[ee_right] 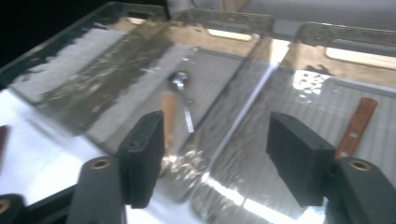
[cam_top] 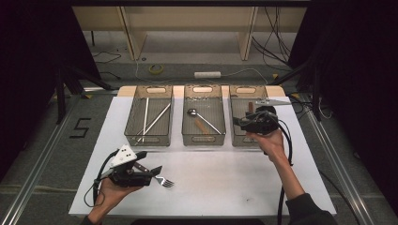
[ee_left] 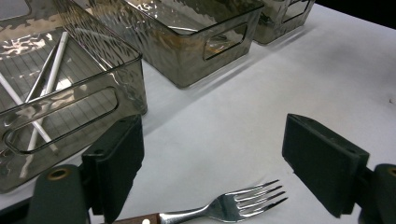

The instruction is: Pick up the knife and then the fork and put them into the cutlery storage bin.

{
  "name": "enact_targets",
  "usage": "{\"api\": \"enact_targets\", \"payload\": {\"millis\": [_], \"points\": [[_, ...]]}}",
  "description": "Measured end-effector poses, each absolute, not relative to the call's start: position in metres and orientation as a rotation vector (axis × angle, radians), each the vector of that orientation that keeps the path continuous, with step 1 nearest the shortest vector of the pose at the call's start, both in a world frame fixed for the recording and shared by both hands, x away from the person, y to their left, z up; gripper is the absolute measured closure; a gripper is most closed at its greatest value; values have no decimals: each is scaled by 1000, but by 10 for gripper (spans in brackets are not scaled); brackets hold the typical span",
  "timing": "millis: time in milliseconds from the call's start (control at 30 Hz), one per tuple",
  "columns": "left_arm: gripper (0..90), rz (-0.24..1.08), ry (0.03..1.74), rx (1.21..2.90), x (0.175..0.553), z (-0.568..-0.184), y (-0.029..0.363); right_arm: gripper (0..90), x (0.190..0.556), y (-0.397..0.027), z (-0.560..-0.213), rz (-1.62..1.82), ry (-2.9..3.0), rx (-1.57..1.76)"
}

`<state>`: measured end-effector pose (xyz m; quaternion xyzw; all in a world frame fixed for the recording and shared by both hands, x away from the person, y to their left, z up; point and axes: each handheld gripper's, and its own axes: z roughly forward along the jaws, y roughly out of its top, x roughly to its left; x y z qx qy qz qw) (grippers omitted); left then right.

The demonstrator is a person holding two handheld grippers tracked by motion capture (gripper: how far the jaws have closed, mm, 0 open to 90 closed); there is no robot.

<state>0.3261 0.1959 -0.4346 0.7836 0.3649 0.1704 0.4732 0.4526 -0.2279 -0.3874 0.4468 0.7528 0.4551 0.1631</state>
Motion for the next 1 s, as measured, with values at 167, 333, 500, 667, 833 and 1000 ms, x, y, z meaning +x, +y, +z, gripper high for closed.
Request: {"api": "enact_targets", "payload": {"millis": [167, 333, 500, 667, 833, 1000], "points": [[203, 418, 903, 1914, 329, -435, 197, 350, 421, -225, -391, 1340, 2158, 1205], [205, 420, 911, 1912, 330, -435, 198, 341, 401, -224, -398, 1361, 2163, 1177], [205, 420, 915, 1914, 333, -436, 197, 333, 389, -228, -403, 1380, 2153, 1176], [205, 426, 920, 1918, 336, -437, 197, 309, 378, -231, -407, 1393, 2158, 1177], [214, 446, 930, 1928, 340, -438, 197, 305, 366, -233, -412, 1397, 2164, 1168], [237, 463, 958, 1956, 347, -441, 197, 299, 353, -233, -416, 1413, 2171, 1146]]}}
